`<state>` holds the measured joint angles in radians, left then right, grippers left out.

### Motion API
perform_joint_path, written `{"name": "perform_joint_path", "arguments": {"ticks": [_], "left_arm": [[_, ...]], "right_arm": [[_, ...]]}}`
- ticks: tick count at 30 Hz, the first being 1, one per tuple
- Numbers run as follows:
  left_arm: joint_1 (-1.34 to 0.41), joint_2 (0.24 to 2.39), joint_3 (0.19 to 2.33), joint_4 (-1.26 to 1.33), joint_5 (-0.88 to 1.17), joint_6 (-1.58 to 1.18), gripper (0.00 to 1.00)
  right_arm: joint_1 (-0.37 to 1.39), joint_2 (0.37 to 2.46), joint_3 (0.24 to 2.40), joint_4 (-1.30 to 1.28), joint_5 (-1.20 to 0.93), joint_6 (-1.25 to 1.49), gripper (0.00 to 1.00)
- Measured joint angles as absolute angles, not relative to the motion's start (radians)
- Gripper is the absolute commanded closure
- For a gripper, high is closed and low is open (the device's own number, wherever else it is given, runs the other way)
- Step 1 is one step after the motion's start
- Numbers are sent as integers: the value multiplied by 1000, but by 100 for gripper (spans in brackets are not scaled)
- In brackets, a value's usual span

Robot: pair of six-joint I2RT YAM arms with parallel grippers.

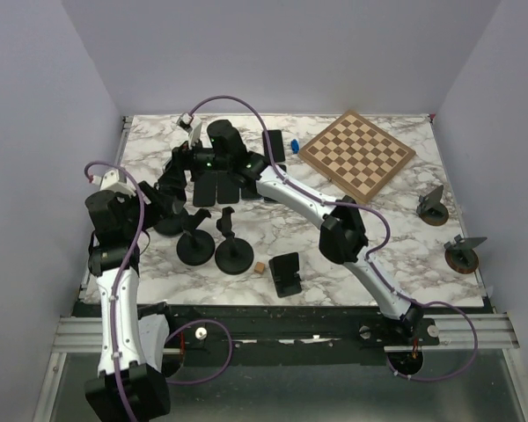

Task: Remove the phone from the phone stand

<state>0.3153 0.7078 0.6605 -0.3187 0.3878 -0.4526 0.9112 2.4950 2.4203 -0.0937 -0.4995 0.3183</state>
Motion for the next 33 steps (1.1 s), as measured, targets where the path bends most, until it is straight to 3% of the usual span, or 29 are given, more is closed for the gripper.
{"name": "perform_joint_path", "arguments": {"ticks": [5, 8, 13, 20, 26, 31, 33], "left_arm": [[248, 831, 719, -347, 405, -394, 30], [237, 841, 746, -343, 403, -364, 42], [225, 860, 752, -315, 403, -344, 44], [194, 915, 772, -293, 406, -336, 55], [192, 906, 771, -270, 410, -327, 72], [192, 899, 762, -259, 415, -319, 100], [192, 899, 762, -256, 416, -317, 100]], "right_arm": [[905, 2495, 2420, -93, -505, 345, 99], [905, 2495, 2420, -92, -512, 355, 99], [905, 2495, 2420, -92, -521, 371, 99], [905, 2495, 2420, -91, -525, 382, 99], [904, 2495, 2420, -90, -525, 393, 99], [904, 2495, 2420, -88, -524, 396, 99], [904, 2495, 2420, -87, -524, 398, 99]]}}
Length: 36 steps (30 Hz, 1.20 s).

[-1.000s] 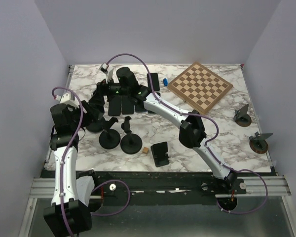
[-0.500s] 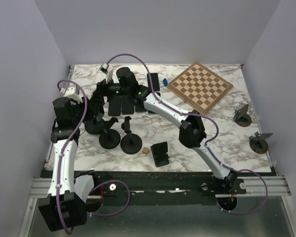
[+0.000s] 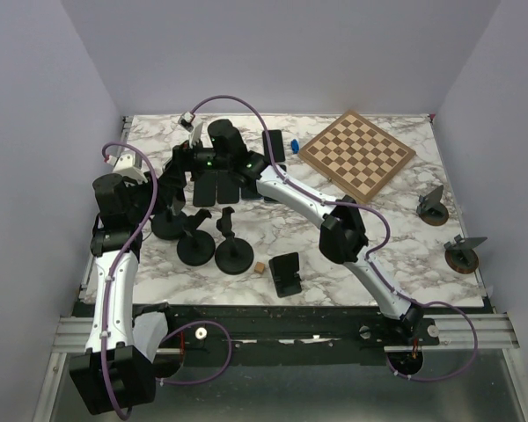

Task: Remove the phone from the phone stand

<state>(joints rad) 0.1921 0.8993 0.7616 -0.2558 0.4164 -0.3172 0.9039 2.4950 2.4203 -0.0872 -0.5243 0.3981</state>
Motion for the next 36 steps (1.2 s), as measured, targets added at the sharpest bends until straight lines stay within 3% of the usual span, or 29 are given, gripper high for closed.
{"name": "perform_joint_path", "arguments": {"ticks": [9, 18, 36], "left_arm": [[192, 863, 760, -297, 410, -276, 100], [184, 797, 737, -339, 421, -243, 100], [180, 725, 705, -341, 429, -239, 100]], "right_arm": [[899, 2495, 2415, -76, -576, 398, 99], [859, 2531, 2428, -14, -812, 422, 99], [827, 2664, 2435, 505, -1074, 807, 99]]}}
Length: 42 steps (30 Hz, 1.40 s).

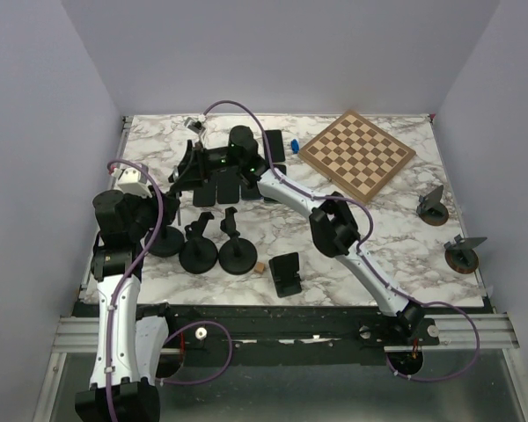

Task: Remove the phone from the phone stand

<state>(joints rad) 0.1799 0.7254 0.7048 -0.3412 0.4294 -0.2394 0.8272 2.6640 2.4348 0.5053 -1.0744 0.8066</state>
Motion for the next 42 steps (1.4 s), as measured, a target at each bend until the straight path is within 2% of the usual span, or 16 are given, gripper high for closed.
{"name": "perform_joint_path", "arguments": {"ticks": [11, 15, 24, 28, 33, 36, 37, 38, 42], "left_arm": [[187, 683, 669, -338, 356, -229, 100], [191, 683, 665, -331, 349, -229, 100], [195, 665, 664, -315, 347, -233, 100], [195, 656, 664, -316, 346, -237, 86], [196, 627, 664, -315, 341, -261, 52], [197, 604, 664, -293, 360, -279, 40], [197, 598, 664, -276, 383, -291, 31], [197, 598, 664, -258, 408, -302, 26], [185, 619, 677, -182, 511, -340, 25]], "right_arm": [[828, 2640, 2376, 760, -1198, 1029, 99], [833, 2580, 2352, 674, -1155, 953, 99], [836, 2432, 2287, 363, -899, 747, 99], [836, 2381, 2263, 203, -760, 662, 99], [835, 2308, 2233, 2, -552, 570, 99], [829, 2260, 2213, -110, -411, 539, 99], [826, 2248, 2213, -148, -367, 534, 99], [824, 2238, 2214, -184, -326, 532, 99], [809, 2210, 2219, -323, -215, 535, 99]]}}
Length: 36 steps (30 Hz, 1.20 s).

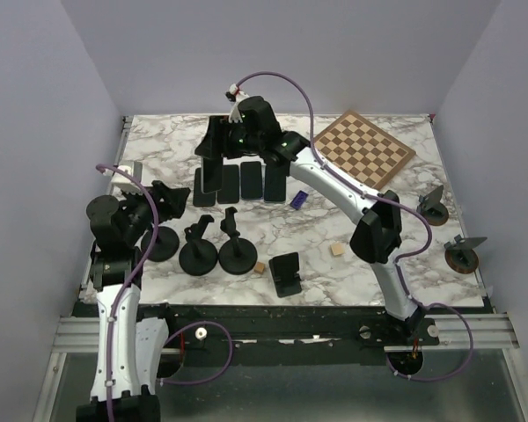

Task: Remove the phone from the phone stand

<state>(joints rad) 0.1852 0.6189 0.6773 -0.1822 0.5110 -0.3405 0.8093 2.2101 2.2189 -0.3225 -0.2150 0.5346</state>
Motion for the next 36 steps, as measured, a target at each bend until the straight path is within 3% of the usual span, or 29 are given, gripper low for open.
{"name": "perform_joint_path", "arguments": {"ticks": [5, 9, 20, 27, 31, 36], "left_arm": [[67, 742, 762, -152, 565, -349, 32], [-64, 843, 828, -157, 561, -333, 48], [-210, 928, 898, -175, 443, -295, 69], [-258, 986, 939, -186, 393, -292, 69], [-269, 981, 938, -197, 364, -300, 59], [-270, 875, 906, -195, 296, -327, 56]], "right_arm": [[792, 2177, 2197, -433, -179, 562, 99], [791, 2109, 2114, -450, -185, 602, 99], [781, 2003, 2013, -421, -230, 667, 99], [786, 1987, 1971, -402, -248, 683, 99], [786, 1977, 1953, -382, -253, 684, 99], [786, 1958, 1926, -369, -261, 685, 99]]}}
